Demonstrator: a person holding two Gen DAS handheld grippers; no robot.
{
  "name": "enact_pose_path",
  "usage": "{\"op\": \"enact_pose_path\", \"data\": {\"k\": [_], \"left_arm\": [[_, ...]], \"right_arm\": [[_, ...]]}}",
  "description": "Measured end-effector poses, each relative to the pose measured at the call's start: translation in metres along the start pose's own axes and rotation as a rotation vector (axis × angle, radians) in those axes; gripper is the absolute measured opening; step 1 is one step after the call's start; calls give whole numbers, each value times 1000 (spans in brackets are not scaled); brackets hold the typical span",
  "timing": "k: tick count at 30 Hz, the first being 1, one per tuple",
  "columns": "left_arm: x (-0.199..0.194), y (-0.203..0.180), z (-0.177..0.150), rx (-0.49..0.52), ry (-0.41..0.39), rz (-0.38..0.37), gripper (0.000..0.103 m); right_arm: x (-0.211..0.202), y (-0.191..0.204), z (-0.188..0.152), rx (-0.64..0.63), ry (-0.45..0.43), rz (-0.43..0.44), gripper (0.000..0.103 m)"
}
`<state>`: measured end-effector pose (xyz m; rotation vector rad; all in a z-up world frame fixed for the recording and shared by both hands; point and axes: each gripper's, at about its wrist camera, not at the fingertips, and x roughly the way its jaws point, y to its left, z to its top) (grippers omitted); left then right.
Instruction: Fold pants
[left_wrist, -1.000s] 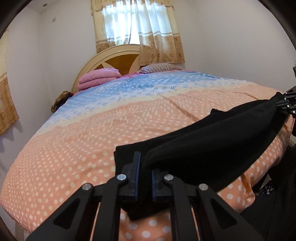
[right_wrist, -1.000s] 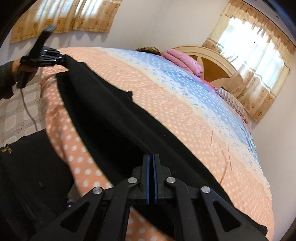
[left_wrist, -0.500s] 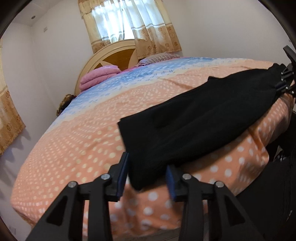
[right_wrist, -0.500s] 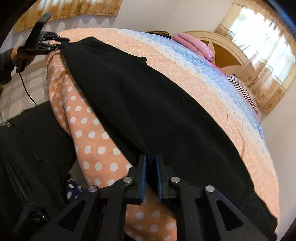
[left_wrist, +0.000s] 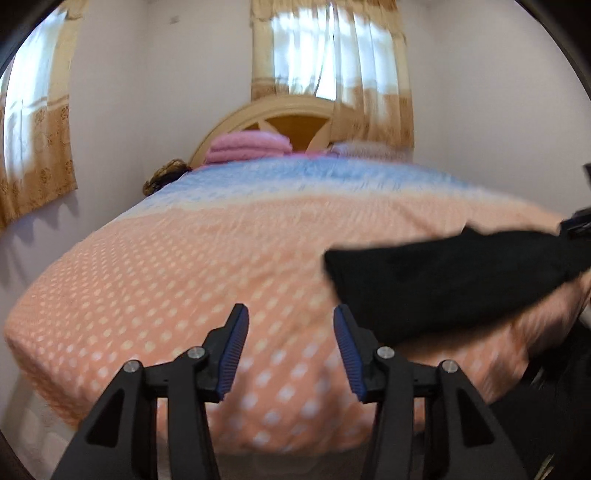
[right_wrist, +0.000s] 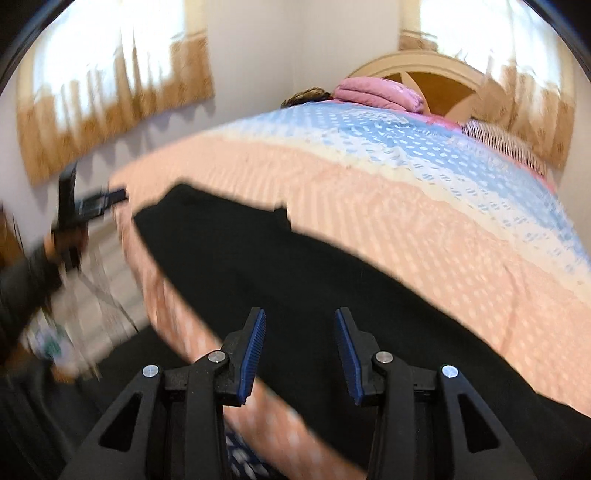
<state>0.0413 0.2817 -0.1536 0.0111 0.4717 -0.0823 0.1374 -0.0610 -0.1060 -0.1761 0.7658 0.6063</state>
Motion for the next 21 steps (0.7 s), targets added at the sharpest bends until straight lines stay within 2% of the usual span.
{"op": "enact_pose_path", "data": {"k": [5, 8, 12, 15, 19, 21], "left_arm": [[29, -37, 30, -18, -15, -105, 52], [55, -56, 41, 6, 21, -110, 55], [90, -56, 36, 33, 107, -74, 55], [106, -47, 26, 33, 171, -44, 57], [103, -38, 28, 5, 176, -41, 70], [105, -37, 29, 7, 181, -31, 71]], "right_arm": [[57, -5, 51, 163, 26, 105, 41], [102, -9, 75, 256, 68, 163, 41], [157, -20, 86, 387, 159, 248, 40], [187, -21, 85, 442, 227, 313, 6], [177, -14, 95, 408, 155, 268, 4], [175, -19, 99, 417, 130, 252, 4]]}}
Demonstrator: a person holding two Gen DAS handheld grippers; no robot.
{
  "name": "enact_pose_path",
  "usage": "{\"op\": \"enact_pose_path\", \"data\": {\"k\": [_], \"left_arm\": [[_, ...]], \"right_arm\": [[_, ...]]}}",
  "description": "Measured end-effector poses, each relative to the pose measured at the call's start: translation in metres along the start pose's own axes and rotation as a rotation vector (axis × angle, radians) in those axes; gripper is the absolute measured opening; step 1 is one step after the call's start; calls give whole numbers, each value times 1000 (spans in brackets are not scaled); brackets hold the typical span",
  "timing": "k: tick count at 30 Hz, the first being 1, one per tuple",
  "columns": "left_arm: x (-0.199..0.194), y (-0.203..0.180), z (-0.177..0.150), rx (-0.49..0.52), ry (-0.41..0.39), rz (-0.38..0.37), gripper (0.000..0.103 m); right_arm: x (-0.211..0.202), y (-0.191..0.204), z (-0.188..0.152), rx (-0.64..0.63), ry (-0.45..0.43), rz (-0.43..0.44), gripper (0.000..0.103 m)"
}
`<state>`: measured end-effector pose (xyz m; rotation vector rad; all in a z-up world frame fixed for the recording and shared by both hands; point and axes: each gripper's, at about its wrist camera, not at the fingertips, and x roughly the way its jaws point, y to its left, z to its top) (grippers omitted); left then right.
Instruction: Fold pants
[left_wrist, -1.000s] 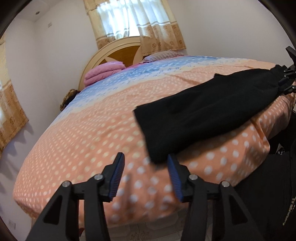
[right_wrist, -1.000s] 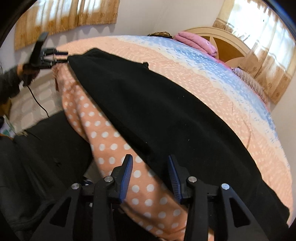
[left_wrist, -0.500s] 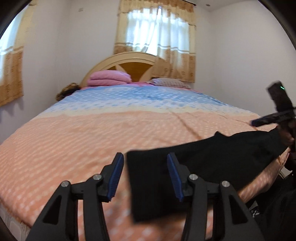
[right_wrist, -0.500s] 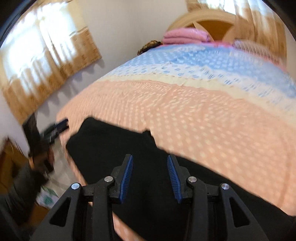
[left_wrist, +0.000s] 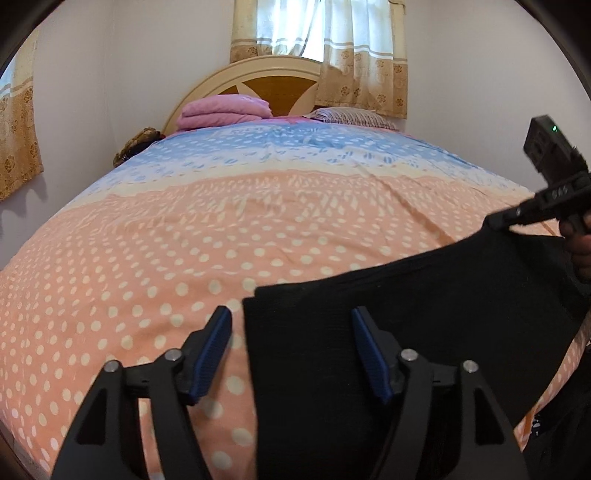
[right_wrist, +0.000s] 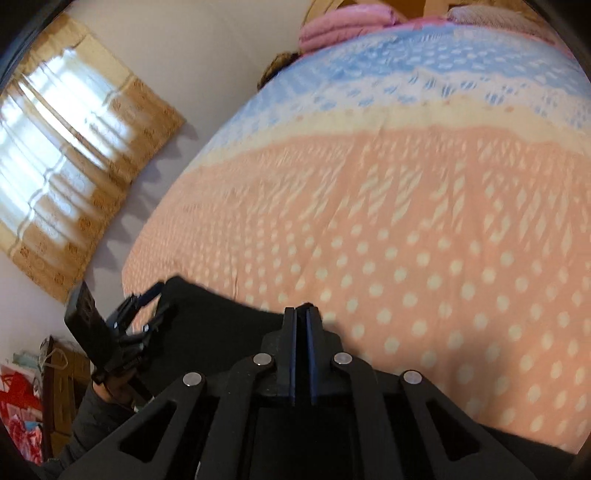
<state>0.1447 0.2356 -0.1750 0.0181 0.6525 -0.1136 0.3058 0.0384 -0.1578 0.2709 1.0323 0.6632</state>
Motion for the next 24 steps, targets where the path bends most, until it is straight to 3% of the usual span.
{"op": "enact_pose_path", "data": {"k": [4, 9, 11, 12, 13, 17, 24], "left_arm": [[6, -7, 1, 42, 12, 48, 76], [1, -9, 0, 54, -1, 84, 78], [-5, -10, 0, 53, -11, 101, 78], [-11, -12, 0, 53, -21, 122, 78], [-17, -14, 0, 49, -36, 137, 78], [-41, -29, 4, 19, -100, 135, 78], [-49, -88, 15, 43, -133, 4, 83]], "right_arm": [[26, -16, -4, -7, 26, -76, 4], [3, -25, -16, -10, -21, -4, 8], [-12, -23, -20, -24, -42, -36, 28], [-22, -24, -24, -30, -61, -51, 52], [-31, -26, -29, -31, -78, -56, 60], [-76, -40, -55, -41, -121, -70, 60], [-205, -103, -116, 35, -263, -215, 60]]}}
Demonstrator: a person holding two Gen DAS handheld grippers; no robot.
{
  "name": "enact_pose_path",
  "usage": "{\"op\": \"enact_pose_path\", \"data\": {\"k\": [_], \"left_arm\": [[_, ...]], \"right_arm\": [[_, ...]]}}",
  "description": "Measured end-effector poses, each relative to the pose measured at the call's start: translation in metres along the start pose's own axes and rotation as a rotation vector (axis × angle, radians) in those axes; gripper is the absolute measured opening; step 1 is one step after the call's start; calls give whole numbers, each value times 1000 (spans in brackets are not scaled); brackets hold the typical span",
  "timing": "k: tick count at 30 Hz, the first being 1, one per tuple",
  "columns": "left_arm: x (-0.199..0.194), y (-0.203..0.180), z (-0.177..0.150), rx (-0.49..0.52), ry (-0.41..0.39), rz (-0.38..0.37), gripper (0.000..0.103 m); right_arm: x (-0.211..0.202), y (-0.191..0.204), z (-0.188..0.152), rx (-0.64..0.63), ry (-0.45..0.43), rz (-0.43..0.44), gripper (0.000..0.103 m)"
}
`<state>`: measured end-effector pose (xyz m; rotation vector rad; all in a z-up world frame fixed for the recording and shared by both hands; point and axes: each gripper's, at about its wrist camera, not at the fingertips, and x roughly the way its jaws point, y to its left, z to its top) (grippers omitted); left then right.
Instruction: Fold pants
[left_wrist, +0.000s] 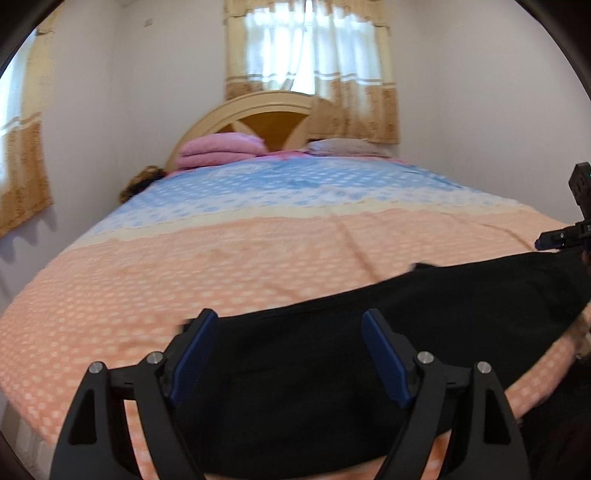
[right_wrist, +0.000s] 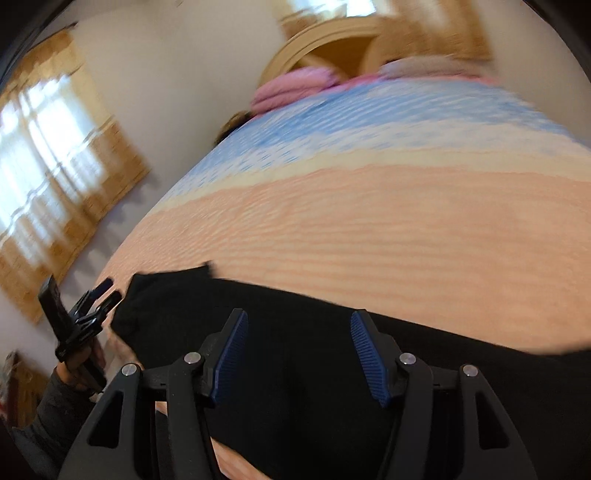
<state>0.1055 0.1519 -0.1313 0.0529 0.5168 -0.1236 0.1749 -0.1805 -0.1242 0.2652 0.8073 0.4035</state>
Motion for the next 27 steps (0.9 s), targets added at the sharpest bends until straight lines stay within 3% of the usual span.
{"op": "enact_pose_path", "data": {"k": [2, 5, 10, 14, 16, 19, 20, 22, 27], "left_arm": [[7, -17, 1, 15, 6, -34, 83], [24, -38, 0, 35, 31, -65, 83], [44, -52, -3, 30, 70, -42, 83], [52, -50, -6, 4, 95, -23, 83], [54, -49, -9, -5, 108, -24, 83], [56, -49, -11, -12, 118, -23, 83], [57, -50, -11, -12, 122, -22, 83], [57, -50, -10, -12, 129, -23, 83], [57, -46, -12, -34, 129, -29, 83]], "right_arm": [[-48, -41, -7, 75, -60, -59, 60], [-124, -110, -19, 199, -155, -244, 60], [-229, -211, -46, 442, -270, -435, 60], [-250, -254, -56, 555, -263, -404, 58], [-245, -266, -58, 597, -240, -329, 52], [-221, -274, -56, 618, -170, -260, 51], [-214, -277, -54, 623, -155, -260, 48], [-202, -275, -49, 616, -121, -296, 16], [-216, -239, -19, 497, -205, -304, 11]]}}
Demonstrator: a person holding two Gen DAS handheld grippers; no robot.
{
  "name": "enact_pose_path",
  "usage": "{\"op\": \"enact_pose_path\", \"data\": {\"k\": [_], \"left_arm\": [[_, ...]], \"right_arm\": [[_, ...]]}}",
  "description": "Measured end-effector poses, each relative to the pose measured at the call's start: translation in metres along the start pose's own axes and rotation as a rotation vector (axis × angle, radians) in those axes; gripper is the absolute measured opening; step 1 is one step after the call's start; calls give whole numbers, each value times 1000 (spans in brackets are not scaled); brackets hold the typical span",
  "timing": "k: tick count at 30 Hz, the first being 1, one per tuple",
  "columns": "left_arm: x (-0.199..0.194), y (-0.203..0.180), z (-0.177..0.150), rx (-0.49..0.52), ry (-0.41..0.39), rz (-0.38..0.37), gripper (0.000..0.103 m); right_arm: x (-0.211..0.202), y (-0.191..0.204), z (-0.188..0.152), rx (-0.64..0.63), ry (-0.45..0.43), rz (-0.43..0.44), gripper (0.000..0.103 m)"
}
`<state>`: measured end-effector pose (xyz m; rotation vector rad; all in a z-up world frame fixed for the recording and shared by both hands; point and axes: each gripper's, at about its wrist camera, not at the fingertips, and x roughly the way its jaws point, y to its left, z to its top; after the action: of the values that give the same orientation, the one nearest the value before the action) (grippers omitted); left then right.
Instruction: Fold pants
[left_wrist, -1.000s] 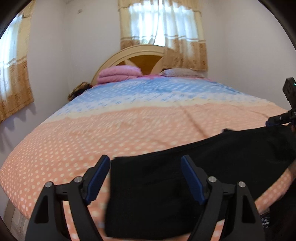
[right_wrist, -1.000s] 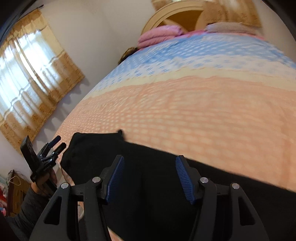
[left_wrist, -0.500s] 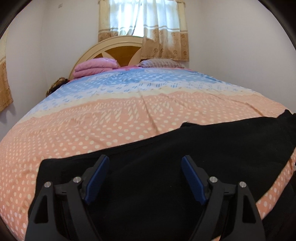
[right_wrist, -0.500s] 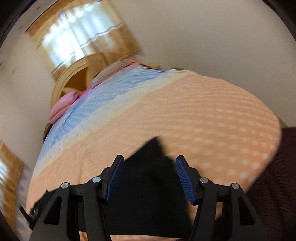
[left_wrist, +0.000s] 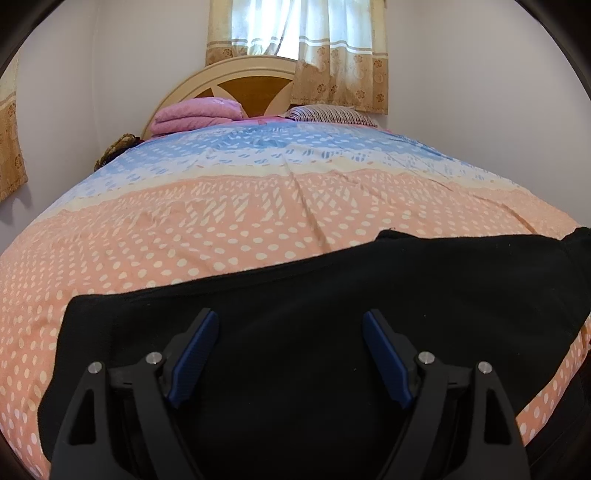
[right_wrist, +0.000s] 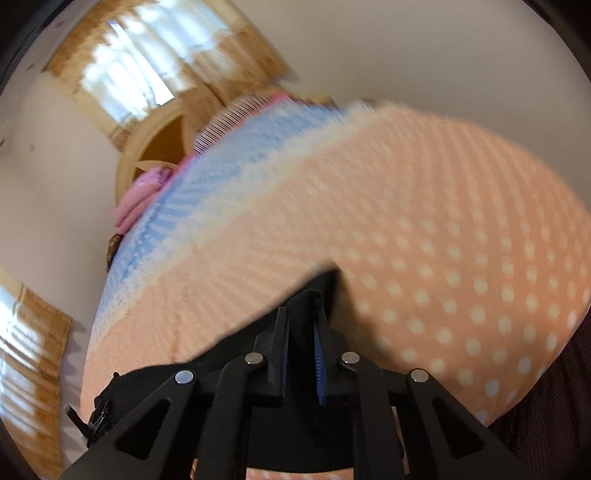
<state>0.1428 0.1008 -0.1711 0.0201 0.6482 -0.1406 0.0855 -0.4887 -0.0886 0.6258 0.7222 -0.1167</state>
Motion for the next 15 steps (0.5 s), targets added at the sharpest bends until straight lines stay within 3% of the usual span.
{"op": "enact_pose_path", "data": {"k": [3, 5, 9, 12, 15], "left_arm": [[0, 0, -1, -7, -7, 15, 83], [0, -1, -2, -6, -7, 27, 83], [-1, -1, -3, -11, -13, 39, 83], [-2, 0, -5, -16, -13, 36, 83], [-1, 1, -6, -16, -13, 35, 83]], "right_arm": [[-17, 25, 10, -63, -84, 8, 10], [-11, 30, 16, -63, -94, -27, 10], [12, 6, 13, -39, -78, -130, 10], [31, -18, 6, 1, -20, -153, 12], [30, -38, -1, 50, -16, -146, 23]]}}
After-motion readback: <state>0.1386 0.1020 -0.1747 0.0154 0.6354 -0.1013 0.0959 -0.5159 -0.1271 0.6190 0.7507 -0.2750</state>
